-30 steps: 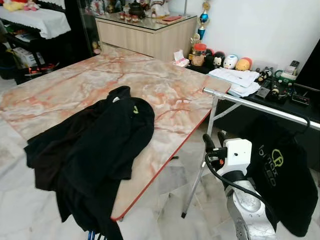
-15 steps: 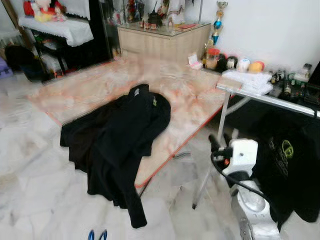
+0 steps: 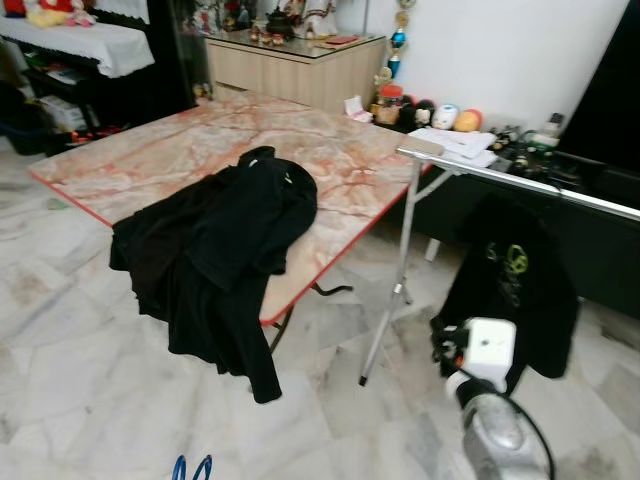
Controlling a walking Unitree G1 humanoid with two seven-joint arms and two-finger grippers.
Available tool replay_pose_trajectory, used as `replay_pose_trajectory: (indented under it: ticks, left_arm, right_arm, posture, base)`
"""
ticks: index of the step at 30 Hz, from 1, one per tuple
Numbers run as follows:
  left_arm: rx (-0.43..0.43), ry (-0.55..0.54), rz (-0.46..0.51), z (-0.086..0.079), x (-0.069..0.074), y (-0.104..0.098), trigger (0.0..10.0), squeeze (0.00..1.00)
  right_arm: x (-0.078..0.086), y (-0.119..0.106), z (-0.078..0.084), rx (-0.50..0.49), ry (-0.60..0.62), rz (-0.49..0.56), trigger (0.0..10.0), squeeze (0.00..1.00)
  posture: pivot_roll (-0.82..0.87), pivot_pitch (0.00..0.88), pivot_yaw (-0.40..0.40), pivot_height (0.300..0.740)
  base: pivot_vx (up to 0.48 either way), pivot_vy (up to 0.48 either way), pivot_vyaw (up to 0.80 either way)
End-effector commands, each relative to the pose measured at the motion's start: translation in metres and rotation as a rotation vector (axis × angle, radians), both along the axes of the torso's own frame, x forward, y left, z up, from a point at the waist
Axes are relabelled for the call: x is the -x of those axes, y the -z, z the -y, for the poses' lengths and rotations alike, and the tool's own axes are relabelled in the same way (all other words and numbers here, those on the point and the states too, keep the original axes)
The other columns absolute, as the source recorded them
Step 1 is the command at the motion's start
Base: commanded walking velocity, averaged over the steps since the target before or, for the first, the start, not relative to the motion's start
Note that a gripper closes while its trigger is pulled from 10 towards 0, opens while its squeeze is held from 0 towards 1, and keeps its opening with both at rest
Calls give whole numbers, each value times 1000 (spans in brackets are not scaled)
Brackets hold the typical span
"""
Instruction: Hang hanger
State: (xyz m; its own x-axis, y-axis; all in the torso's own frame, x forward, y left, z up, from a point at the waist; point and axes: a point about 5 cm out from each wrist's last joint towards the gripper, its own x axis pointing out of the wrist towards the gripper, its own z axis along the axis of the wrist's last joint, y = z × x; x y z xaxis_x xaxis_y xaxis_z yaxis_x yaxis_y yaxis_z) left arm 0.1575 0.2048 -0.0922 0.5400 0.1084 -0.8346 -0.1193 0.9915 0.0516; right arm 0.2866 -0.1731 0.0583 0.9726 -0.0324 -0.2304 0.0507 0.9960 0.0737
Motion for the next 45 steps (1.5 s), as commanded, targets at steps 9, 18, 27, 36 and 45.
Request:
replay_pose_trajectory:
  ticks: [9, 18, 27, 36, 45]
  left_arm:
    - [3, 0, -27, 1, 7, 3, 10000, 0]
    - [-1, 4, -22, 0, 6, 3, 10000, 0]
    - [-44, 57, 3, -1, 3, 1, 10000, 0]
    - [-110, 135, 52, -2, -2, -3, 10000, 0]
    - [-106, 144, 59, -1, -4, -4, 10000, 0]
  right_arm:
    - [30, 79, 10, -61, 60, -321, 10000, 0]
    - [51, 107, 4, -33, 69, -467, 10000, 0]
    - [52, 110, 3, -46, 86, -463, 10000, 0]
    - [47, 107, 8, -51, 98, -447, 10000, 0]
    - [47, 107, 7, -55, 98, -443, 10000, 0]
  posture:
    - [102, 30, 19, 740]
    - [107, 22, 29, 740]
    - [97, 10, 33, 740]
    - [93, 0, 39, 740]
    - [84, 0, 41, 740]
  base:
    - [0, 0, -444]
    - [0, 0, -796]
    - [0, 0, -788]
    - [0, 0, -784]
    - [0, 0, -780]
